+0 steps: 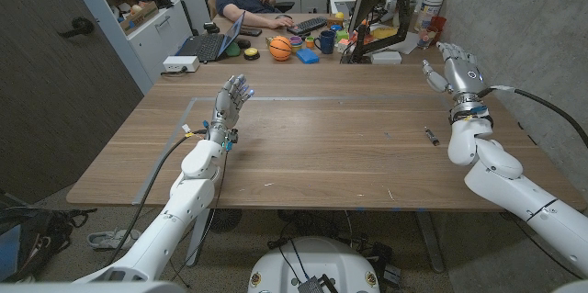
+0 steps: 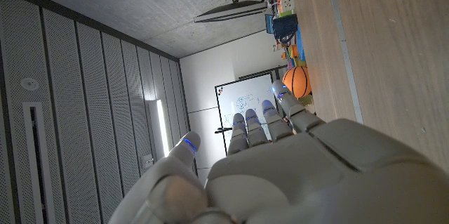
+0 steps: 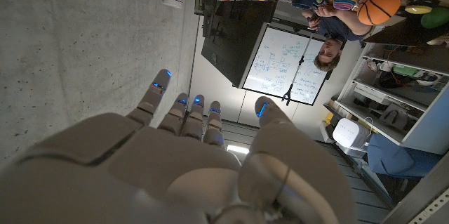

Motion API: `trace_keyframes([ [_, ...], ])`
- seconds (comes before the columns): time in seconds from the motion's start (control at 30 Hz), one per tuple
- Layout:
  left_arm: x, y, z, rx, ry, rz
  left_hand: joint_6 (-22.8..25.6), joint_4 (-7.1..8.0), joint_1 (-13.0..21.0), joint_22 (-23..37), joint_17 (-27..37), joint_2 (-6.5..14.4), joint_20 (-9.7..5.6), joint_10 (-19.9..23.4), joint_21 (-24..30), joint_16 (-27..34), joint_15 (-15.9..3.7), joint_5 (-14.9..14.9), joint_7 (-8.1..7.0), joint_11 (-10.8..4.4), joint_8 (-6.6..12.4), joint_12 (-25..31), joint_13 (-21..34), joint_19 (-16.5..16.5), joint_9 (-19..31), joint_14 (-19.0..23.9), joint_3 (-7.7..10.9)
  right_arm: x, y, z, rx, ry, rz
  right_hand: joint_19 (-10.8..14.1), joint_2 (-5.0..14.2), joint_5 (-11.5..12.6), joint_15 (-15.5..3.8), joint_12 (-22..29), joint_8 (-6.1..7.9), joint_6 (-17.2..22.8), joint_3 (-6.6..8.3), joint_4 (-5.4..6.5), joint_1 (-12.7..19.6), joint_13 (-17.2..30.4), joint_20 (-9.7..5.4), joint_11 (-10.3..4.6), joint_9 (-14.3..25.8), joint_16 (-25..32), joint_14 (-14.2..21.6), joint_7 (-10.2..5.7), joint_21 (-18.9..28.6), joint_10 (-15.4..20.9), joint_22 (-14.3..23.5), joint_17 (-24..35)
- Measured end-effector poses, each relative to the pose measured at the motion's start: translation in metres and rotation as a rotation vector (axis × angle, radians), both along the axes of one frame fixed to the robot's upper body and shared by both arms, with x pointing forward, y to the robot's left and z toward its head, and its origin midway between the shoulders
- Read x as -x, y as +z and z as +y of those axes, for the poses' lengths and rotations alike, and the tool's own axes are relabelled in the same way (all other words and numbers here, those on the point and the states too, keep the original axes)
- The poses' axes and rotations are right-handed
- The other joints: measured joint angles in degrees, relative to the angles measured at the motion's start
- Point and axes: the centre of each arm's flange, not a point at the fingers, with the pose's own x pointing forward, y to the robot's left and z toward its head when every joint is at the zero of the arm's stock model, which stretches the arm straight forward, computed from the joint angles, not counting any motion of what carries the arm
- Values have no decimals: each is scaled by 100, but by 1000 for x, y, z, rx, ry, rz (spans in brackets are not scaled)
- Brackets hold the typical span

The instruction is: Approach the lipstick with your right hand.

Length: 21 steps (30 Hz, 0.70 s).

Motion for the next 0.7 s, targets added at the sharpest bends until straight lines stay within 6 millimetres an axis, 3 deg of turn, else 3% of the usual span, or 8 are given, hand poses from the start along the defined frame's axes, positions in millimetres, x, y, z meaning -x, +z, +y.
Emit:
trace_keyframes([
  [0.13,1,-1,0,0,-1,-1,0,0,0,0,0,0,0,0,-25,0,0,0,0,0,0,0,0,0,0,0,0,-2,-4,-5,-24,-28,39,8,4,-28,65,0,0,-107,-99,64,-51,0,245,-53,0,-10,-104,-240,-115,-181,0,27],
  [0.33,3,-1,-1,3,1,-5,0,23,0,0,0,0,31,0,-25,0,0,0,0,0,0,0,0,32,0,0,-23,-1,-6,-3,-42,-41,87,-54,-89,-91,199,0,0,-208,-347,89,-200,0,325,-183,-14,-65,-278,-728,-368,-509,1,26],
  [0.4,3,-1,-2,2,-1,-5,0,23,0,0,0,0,31,0,-25,0,0,0,0,0,0,0,0,31,0,0,-23,-4,-9,-8,-62,-57,120,-54,-91,-113,217,0,0,-260,-429,80,-202,-1,324,-256,-16,-79,-358,-779,-455,-605,1,17],
  [0.7,5,-2,-2,3,4,-8,0,-2,0,0,0,0,31,0,-63,0,0,39,0,0,0,0,0,31,0,0,-48,-6,-11,-5,-69,-70,189,-74,-258,-157,268,0,0,-466,-609,-12,-194,-1,344,-249,-16,-86,-471,-795,-642,-800,1,10],
])
